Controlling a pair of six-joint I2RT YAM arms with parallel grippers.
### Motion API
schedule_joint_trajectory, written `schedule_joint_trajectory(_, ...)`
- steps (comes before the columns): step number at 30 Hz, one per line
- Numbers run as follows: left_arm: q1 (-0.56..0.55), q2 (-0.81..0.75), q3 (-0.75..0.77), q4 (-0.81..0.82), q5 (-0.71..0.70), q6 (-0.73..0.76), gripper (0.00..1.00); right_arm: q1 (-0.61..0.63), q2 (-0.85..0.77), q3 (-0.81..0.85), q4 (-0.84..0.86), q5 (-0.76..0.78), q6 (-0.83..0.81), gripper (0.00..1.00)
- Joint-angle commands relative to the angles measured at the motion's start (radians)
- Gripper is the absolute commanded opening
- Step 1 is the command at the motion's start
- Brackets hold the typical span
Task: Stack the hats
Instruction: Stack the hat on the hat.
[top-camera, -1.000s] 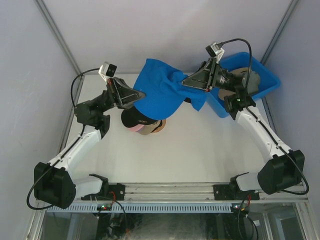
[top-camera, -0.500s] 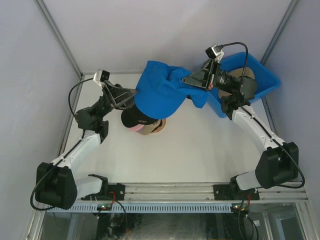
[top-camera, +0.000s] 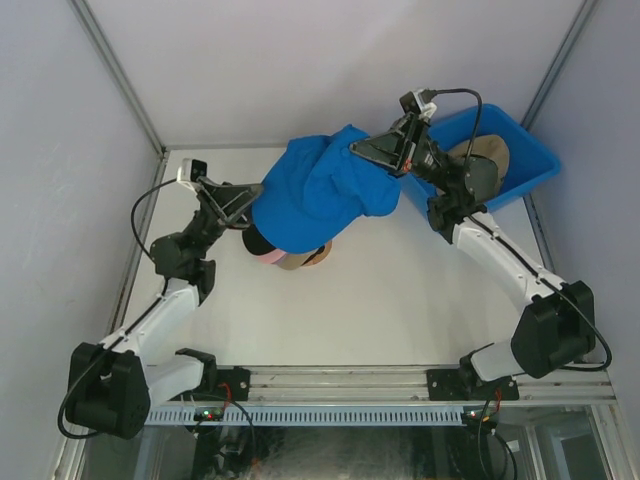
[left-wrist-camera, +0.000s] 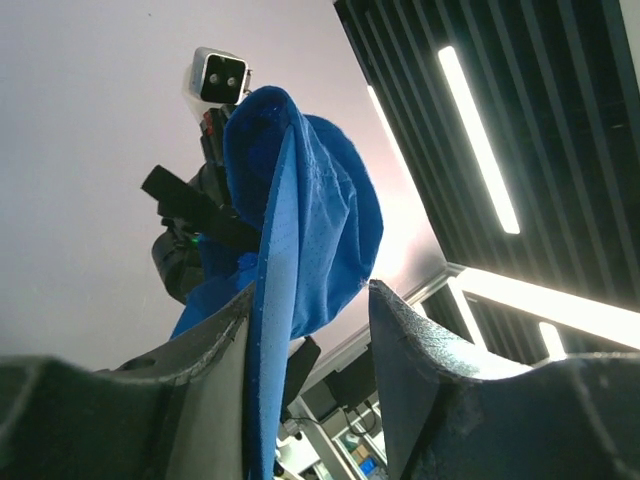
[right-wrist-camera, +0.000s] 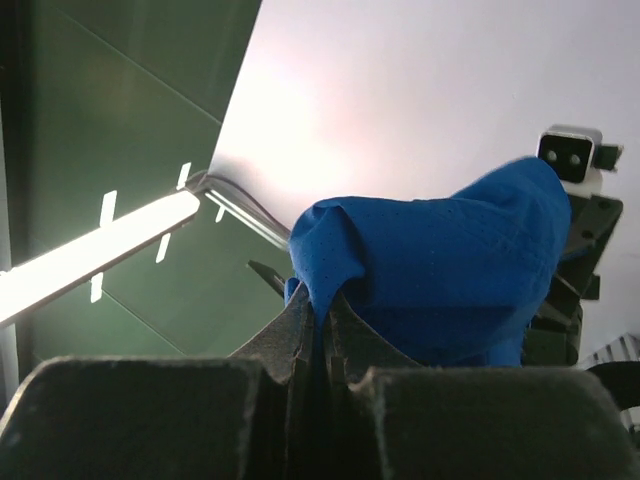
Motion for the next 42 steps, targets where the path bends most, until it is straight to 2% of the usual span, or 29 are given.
schedule_joint_trajectory(1, -0.003, -0.069, -0.028, -0.058, -0.036, 0.097, 0.49, 0.025, 0.016, 0.098, -0.003, 0.091, -0.014, 0.0)
schedule_joint_trajectory(10, -0.003, -0.131, -0.123, -0.091, -0.098, 0.153, 0.52, 0.128, 0.099, 0.32, -0.12, 0.129, -0.056, 0.0)
schedule_joint_trajectory(22, -0.003, -0.151, -0.242, 0.051, -0.182, 0.101, 0.58, 0.223, 0.19, 0.496, -0.235, 0.182, -0.124, 0.0)
schedule_joint_trajectory(25, -0.006, -0.139, -0.246, 0.092, -0.178, 0.072, 0.58, 0.236, 0.213, 0.534, -0.255, 0.186, -0.138, 0.0)
schedule_joint_trajectory(30, -0.013, -0.151, -0.236, 0.096, -0.166, 0.051, 0.63, 0.251, 0.257, 0.607, -0.277, 0.19, -0.147, 0.0)
schedule_joint_trajectory(37, -0.029, -0.151, -0.191, 0.096, -0.128, 0.014, 0.65, 0.265, 0.299, 0.647, -0.273, 0.207, -0.155, 0.0)
schedule_joint_trajectory(42, -0.036, -0.166, -0.227, 0.096, -0.127, 0.003, 0.66, 0.266, 0.339, 0.715, -0.278, 0.213, -0.148, 0.0)
